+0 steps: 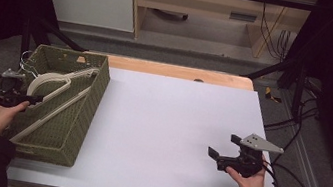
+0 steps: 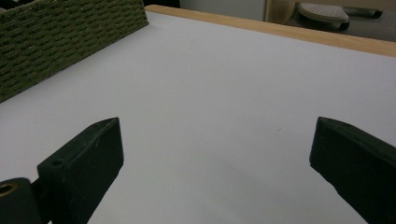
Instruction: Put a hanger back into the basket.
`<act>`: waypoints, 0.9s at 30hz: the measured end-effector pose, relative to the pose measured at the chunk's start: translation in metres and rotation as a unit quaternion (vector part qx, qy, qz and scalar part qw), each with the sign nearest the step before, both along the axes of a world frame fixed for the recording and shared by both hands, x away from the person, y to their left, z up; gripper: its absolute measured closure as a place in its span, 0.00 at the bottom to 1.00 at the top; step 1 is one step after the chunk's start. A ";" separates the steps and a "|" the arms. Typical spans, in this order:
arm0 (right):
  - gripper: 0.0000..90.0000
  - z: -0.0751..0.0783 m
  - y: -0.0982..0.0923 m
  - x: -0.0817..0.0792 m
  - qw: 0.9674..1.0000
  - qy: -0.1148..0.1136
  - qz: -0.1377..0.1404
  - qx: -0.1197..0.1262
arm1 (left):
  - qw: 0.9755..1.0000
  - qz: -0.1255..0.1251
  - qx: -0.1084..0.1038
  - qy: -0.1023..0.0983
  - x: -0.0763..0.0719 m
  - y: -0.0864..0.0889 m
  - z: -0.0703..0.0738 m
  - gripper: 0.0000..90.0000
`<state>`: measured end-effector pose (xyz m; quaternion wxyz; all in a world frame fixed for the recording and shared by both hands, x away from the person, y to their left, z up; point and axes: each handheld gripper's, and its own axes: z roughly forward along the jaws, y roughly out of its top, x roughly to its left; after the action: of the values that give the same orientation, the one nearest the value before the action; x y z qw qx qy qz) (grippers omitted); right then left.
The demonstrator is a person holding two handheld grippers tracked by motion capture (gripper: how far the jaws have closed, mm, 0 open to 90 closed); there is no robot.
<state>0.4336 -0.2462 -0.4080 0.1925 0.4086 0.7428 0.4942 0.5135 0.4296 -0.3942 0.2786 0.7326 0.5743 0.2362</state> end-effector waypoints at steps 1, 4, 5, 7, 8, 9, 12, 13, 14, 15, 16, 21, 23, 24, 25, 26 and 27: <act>0.04 0.000 0.000 0.000 1.000 0.000 0.000 0.000 | 1.000 0.004 -0.001 0.002 0.000 0.000 -0.001 0.47; 0.04 -0.001 0.000 0.000 1.000 0.001 0.003 -0.004 | 1.000 0.016 0.004 0.006 -0.001 0.002 -0.004 0.42; 0.04 -0.001 0.000 0.001 1.000 0.001 0.002 -0.006 | 1.000 0.023 0.002 0.007 -0.002 0.003 -0.004 0.41; 0.04 -0.001 0.001 0.001 1.000 0.001 0.001 -0.003 | 1.000 0.024 -0.008 0.010 -0.003 0.006 -0.004 0.37; 0.04 -0.001 0.001 0.001 1.000 0.001 0.001 -0.003 | 1.000 0.027 -0.010 0.008 -0.005 0.007 -0.004 0.37; 0.04 -0.001 0.001 0.001 1.000 0.001 0.002 -0.003 | 1.000 0.028 -0.007 0.004 -0.006 0.008 -0.003 0.36; 0.04 0.000 0.000 0.001 1.000 0.000 0.002 -0.002 | 0.999 0.029 -0.017 -0.016 -0.013 0.008 0.004 0.34; 0.04 0.000 0.000 0.000 1.000 -0.001 0.001 -0.003 | 0.999 0.025 -0.020 -0.029 -0.016 0.007 0.008 0.34; 0.04 0.000 0.000 0.000 1.000 -0.001 -0.001 0.001 | 0.999 0.020 -0.029 -0.041 -0.020 0.005 0.012 0.34; 0.04 0.000 0.000 0.000 1.000 -0.002 0.001 0.000 | 0.997 0.014 -0.039 -0.058 -0.024 0.002 0.016 0.32; 0.04 0.000 -0.001 0.000 1.000 -0.004 -0.001 0.000 | 0.996 0.004 -0.047 -0.076 -0.028 -0.002 0.021 0.31; 0.03 0.002 -0.003 -0.002 1.000 -0.017 -0.001 0.006 | 0.984 -0.070 -0.097 -0.134 -0.048 -0.028 0.044 0.24; 0.03 0.003 -0.003 -0.002 1.000 -0.019 -0.004 0.011 | 0.977 -0.099 -0.110 -0.155 -0.056 -0.040 0.051 0.23; 0.03 0.003 -0.003 -0.003 1.000 -0.023 -0.004 0.012 | 0.972 -0.117 -0.117 -0.164 -0.061 -0.049 0.055 0.21; 0.03 0.004 -0.004 -0.003 1.000 -0.024 -0.005 0.014 | 0.970 -0.128 -0.120 -0.169 -0.064 -0.055 0.057 0.19; 0.03 0.005 -0.005 -0.004 1.000 -0.025 -0.003 0.014 | 0.966 -0.139 -0.125 -0.177 -0.067 -0.063 0.059 0.17; 0.02 0.005 -0.005 -0.004 1.000 -0.027 -0.004 0.014 | 0.963 -0.149 -0.127 -0.184 -0.070 -0.070 0.061 0.16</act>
<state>0.4295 -0.2512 -0.4028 0.2088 0.4011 0.7287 0.5143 0.4434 0.3592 -0.3335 0.5024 0.7125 0.4224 0.2479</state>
